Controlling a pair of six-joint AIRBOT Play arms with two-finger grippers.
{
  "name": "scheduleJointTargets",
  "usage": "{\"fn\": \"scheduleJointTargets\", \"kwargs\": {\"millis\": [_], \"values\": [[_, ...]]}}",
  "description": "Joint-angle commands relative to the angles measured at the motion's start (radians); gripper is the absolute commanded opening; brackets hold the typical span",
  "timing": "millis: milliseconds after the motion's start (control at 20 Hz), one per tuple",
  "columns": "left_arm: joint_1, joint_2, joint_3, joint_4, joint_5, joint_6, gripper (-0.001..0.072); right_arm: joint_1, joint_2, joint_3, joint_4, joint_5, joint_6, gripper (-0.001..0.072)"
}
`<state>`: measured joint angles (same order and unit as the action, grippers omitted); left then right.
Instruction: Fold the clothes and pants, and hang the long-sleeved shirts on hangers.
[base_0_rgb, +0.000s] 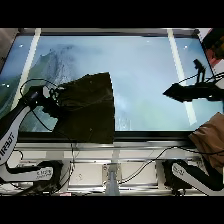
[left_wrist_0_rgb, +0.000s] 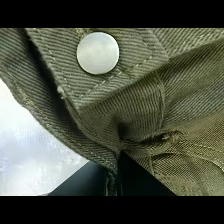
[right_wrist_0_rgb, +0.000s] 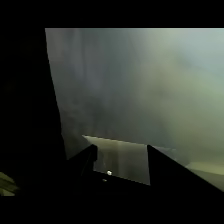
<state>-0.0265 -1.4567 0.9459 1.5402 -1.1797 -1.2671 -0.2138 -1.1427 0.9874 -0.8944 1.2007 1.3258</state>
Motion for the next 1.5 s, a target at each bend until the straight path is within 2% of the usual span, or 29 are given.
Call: {"fn": "scheduleJointTargets", "kwargs": {"millis": [0, 200, 450, 550, 650, 750, 950, 1150, 1450], "values": [[-0.002, -0.011, -0.004, -0.001, 0.045, -0.001, 0.0046, 0.124, -0.070, -0.124, 0.181, -0.175, -0.075, 0.0392], [-0.025, -0.011, -0.004, -0.004, 0.044, -0.001, 0.0046, 0.340, -0.264, -0.100, 0.337, -0.360, -0.086, 0.0417], [-0.036, -0.011, -0.003, -0.003, 0.044, 0.000, 0.0046, 0.427, -0.513, 0.100, 0.378, -0.250, -0.086, 0.0455], [-0.035, -0.010, -0.003, -0.003, 0.044, -0.001, 0.0046, 0.439, -0.582, 0.189, 0.372, -0.237, -0.080, 0.0509], [-0.036, -0.010, -0.003, -0.004, 0.044, -0.001, 0.0046, 0.439, -0.636, 0.257, 0.355, -0.223, -0.046, 0.0510], [-0.036, -0.010, -0.003, -0.004, 0.044, -0.001, 0.0046, 0.439, -0.678, 0.303, 0.293, -0.196, 0.019, 0.0510], [-0.036, -0.010, -0.003, -0.004, 0.044, -0.001, 0.0046, 0.450, -0.725, 0.334, 0.264, -0.116, 0.022, 0.0521], [-0.036, -0.010, -0.003, -0.005, 0.043, -0.005, 0.0046, 0.506, -0.735, 0.334, 0.224, -0.119, 0.014, 0.0525], [-0.036, -0.010, -0.003, -0.008, 0.043, -0.005, 0.0047, 0.579, -0.736, 0.334, 0.213, -0.197, 0.016, 0.0501]]}}
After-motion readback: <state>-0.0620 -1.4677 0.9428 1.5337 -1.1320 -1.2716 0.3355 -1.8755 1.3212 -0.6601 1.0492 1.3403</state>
